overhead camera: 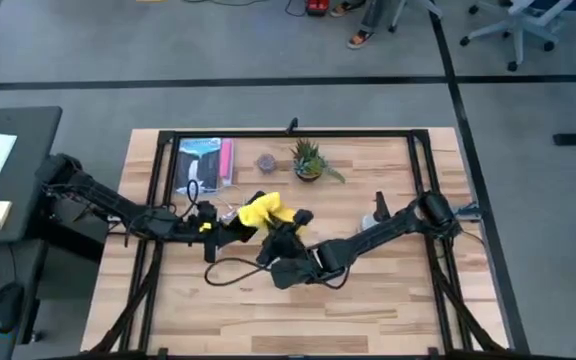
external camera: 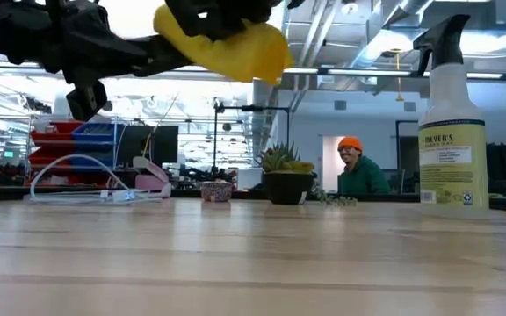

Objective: Apply microfiber cloth
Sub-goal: Wipe the front and back of the cellphone with the microfiber cloth

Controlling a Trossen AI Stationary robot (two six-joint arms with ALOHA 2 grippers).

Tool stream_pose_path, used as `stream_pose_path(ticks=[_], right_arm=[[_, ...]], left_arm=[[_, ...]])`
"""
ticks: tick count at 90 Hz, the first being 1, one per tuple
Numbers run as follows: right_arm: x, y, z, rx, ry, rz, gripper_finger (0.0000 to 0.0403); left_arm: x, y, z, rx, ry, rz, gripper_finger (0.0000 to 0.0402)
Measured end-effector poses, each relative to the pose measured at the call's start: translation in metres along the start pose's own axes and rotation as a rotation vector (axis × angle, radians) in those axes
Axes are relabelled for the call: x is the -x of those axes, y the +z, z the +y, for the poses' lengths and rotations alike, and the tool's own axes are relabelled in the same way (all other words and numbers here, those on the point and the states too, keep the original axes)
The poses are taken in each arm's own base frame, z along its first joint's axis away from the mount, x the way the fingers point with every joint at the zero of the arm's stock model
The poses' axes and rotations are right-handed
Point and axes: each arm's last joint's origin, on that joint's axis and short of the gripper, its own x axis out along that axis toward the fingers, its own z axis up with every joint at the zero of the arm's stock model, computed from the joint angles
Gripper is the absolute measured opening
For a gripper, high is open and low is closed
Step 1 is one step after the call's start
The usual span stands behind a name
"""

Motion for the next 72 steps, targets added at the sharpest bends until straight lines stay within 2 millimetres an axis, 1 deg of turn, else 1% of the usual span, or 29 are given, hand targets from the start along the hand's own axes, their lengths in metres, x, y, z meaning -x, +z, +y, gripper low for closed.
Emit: stream_pose_path(ticks=[7,19,26,29,32,45,48,53,61,72], right_arm=[[0.000,0.000,0.003,-0.006,0.104,-0.003,0.0005],[-0.004,0.000,0.008,-0.037,0.354,-0.003,0.0006],[-0.005,0.000,0.010,-0.020,0.428,-0.006,0.0006],[-0.006,0.001,0.009,-0.012,0.418,-0.008,0.0006],[-0.005,0.001,0.008,-0.016,0.371,-0.010,0.0006],[0.001,0.001,0.001,-0.070,0.036,-0.004,0.0004],[0.001,0.001,0.000,-0.078,0.002,-0.004,0.0004],[0.000,0.001,0.000,-0.080,0.007,-0.004,0.0004],[-0.001,0.001,0.004,-0.076,0.151,-0.003,0.0004],[-0.003,0.001,0.010,-0.057,0.434,-0.001,0.0003]], left_arm=[[0.000,0.000,0.000,-0.006,-0.004,0.005,0.0014],[0.000,-0.001,0.000,-0.013,-0.008,0.006,0.0014],[0.000,-0.001,0.000,-0.013,-0.011,0.008,0.0014],[0.000,-0.001,0.000,-0.012,-0.009,0.007,0.0014],[0.000,0.000,0.000,-0.011,-0.005,0.003,0.0014],[0.000,0.000,0.000,-0.009,0.002,-0.001,0.0014],[0.000,0.000,0.000,-0.009,0.002,-0.002,0.0014],[0.000,0.000,0.000,-0.009,0.003,-0.001,0.0014],[0.000,-0.001,0.000,-0.012,0.002,0.003,0.0014],[0.000,-0.001,0.000,-0.013,-0.009,0.006,0.0014]])
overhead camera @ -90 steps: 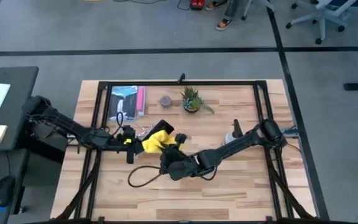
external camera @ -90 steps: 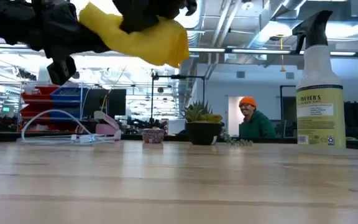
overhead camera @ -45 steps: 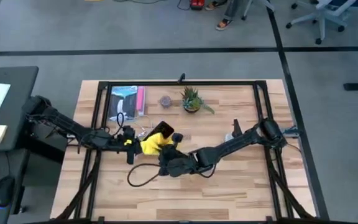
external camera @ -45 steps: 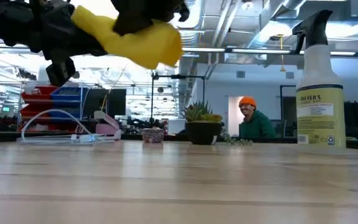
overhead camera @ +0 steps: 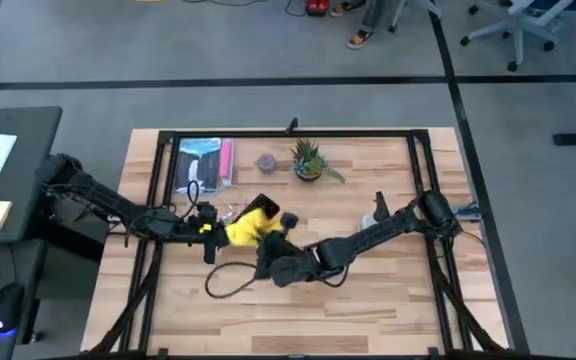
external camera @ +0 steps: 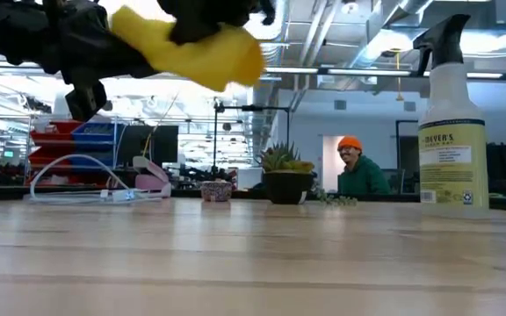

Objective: Apply microfiber cloth
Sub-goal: Wipe the front and back of the cellphone with the microfiber cloth

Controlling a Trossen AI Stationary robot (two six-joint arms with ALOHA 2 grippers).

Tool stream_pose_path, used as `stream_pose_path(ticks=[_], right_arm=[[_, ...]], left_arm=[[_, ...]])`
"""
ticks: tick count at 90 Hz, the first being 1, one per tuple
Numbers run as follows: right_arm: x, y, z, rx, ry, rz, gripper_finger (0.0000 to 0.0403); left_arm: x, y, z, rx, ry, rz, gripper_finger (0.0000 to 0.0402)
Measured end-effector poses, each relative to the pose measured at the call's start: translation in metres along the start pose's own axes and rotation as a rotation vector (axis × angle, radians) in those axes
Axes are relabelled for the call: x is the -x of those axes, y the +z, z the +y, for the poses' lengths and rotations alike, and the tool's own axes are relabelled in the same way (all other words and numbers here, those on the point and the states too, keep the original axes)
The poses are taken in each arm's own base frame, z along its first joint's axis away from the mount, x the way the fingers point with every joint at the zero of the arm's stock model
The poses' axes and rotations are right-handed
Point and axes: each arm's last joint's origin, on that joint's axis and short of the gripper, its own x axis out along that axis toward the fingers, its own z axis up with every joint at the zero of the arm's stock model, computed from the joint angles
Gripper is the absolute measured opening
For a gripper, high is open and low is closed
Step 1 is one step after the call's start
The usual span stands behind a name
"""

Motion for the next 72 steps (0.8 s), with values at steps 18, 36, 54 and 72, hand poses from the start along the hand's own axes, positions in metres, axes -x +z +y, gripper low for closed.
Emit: stream_pose_path(ticks=[18,36,54,72], right_arm=[[0.004,0.000,0.000,0.044,-0.133,-0.004,0.0003],[0.011,0.005,-0.001,-0.015,-0.350,-0.045,0.0003],[0.002,0.006,0.004,0.004,0.063,-0.049,0.0002],[0.005,0.008,-0.001,-0.025,-0.196,-0.061,0.0002]], left_arm=[[0.000,0.000,0.001,0.000,0.016,-0.008,0.0014],[0.000,0.000,0.000,0.000,0.010,-0.005,0.0014],[0.000,0.000,0.000,0.001,0.006,-0.002,0.0014],[0.000,0.000,0.001,0.003,0.014,-0.005,0.0014]])
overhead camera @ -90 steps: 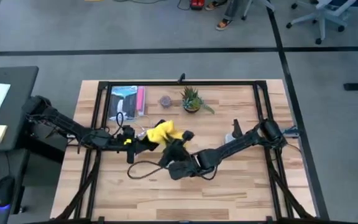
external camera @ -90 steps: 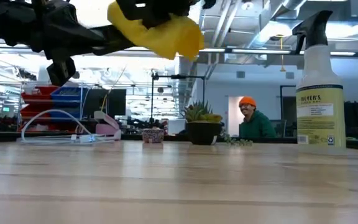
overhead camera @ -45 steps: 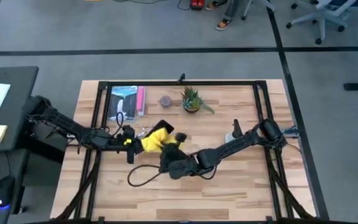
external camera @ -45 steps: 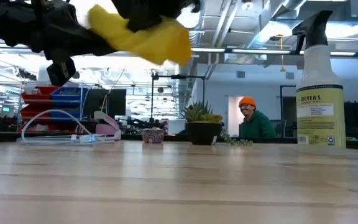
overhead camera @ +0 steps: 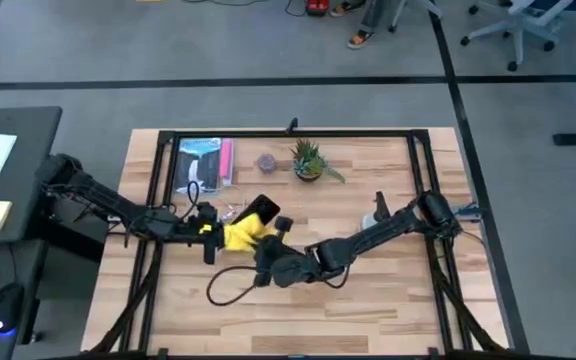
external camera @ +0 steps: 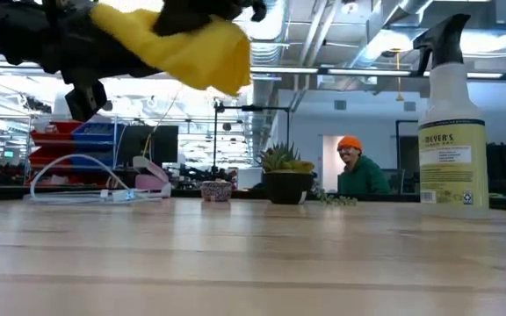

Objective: Apply microfiber cloth
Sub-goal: Wipe the front and back of the cellphone with the microfiber cloth

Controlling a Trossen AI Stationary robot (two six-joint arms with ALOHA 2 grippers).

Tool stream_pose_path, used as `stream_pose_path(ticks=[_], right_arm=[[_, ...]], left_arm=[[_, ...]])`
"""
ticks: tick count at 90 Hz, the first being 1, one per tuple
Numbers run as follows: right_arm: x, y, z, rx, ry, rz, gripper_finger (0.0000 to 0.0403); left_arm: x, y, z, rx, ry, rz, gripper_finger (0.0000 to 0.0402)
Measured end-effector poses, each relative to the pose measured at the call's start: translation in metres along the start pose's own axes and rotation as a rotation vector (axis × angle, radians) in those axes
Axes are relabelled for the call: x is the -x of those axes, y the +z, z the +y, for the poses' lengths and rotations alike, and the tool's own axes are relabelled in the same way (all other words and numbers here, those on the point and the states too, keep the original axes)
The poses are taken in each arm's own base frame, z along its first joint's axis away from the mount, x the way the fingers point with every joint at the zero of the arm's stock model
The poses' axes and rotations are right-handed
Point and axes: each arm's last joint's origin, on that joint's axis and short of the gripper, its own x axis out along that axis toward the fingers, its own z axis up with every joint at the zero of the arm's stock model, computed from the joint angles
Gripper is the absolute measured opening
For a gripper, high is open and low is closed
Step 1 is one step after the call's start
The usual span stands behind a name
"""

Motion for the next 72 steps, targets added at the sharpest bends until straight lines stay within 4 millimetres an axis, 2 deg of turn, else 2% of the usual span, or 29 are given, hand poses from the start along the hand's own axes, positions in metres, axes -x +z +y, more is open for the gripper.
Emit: stream_pose_path(ticks=[7,14,34,40,47,62,67,72], right_arm=[[0.002,0.003,-0.003,-0.029,-0.135,-0.013,0.0002],[0.003,0.006,-0.003,-0.031,-0.134,-0.028,0.0002],[-0.004,0.012,0.004,-0.037,0.304,-0.106,0.0002],[-0.006,0.012,0.004,-0.029,0.363,-0.111,0.0002],[-0.006,0.012,0.002,-0.033,0.277,-0.101,0.0002],[-0.001,0.012,-0.005,-0.058,-0.106,-0.063,0.0002],[-0.001,0.012,-0.006,-0.061,-0.129,-0.061,0.0002],[-0.001,0.012,-0.004,-0.058,-0.078,-0.067,0.0002]], left_arm=[[0.000,0.000,0.000,0.001,0.000,0.000,0.0014],[0.000,0.000,0.000,0.001,-0.002,0.001,0.0014],[0.000,0.000,0.000,0.000,-0.006,0.003,0.0014],[0.000,0.000,0.000,0.000,-0.006,0.004,0.0014],[0.000,0.000,0.000,0.000,-0.005,0.003,0.0014],[0.000,0.000,0.000,0.000,-0.002,0.002,0.0014],[0.000,0.000,0.000,0.000,-0.002,0.002,0.0014],[0.000,0.000,0.000,0.000,-0.002,0.003,0.0014]])
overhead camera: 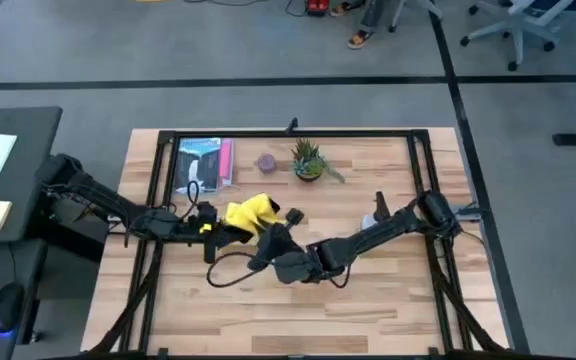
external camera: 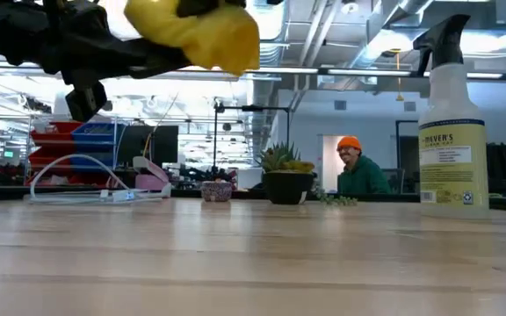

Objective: Apply microfiber cloth
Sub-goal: Wipe the front and back of the cellphone with the microfiber cloth

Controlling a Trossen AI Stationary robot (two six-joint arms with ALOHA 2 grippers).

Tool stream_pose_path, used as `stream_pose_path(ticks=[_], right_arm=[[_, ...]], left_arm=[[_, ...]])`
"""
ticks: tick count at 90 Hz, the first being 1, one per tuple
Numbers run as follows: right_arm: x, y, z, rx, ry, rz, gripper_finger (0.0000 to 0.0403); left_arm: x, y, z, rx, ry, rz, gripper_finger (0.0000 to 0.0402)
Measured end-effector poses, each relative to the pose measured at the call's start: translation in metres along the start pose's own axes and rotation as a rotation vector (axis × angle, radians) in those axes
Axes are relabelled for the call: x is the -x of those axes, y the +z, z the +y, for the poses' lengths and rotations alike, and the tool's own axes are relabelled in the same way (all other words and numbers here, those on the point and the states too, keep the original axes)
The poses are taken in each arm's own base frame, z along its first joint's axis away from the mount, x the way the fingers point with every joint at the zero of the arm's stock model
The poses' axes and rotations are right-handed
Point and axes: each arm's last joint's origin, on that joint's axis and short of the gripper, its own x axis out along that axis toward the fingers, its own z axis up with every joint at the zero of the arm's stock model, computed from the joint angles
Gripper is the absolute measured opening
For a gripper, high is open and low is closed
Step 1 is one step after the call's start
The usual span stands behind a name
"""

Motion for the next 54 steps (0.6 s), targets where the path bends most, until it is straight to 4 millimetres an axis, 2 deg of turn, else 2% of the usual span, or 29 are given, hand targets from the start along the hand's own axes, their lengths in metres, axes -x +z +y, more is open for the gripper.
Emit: stream_pose_path(ticks=[17,26,33,46,54], right_arm=[[-0.005,0.001,0.007,-0.055,0.380,-0.026,0.0002],[-0.006,0.000,0.008,-0.043,0.461,-0.033,0.0002],[-0.007,0.001,0.006,-0.026,0.379,-0.033,0.0002],[-0.003,0.003,0.000,-0.051,0.045,-0.020,0.0002],[-0.003,0.004,-0.002,-0.064,-0.010,-0.020,0.0002]], left_arm=[[0.000,0.000,0.000,0.000,-0.003,0.002,0.0014],[0.000,0.000,0.000,-0.001,-0.004,0.002,0.0014],[0.000,0.000,0.000,-0.001,-0.002,0.001,0.0014],[0.000,0.000,0.000,-0.001,0.001,0.000,0.0014],[0.000,0.000,0.000,-0.001,0.001,0.001,0.0014]])
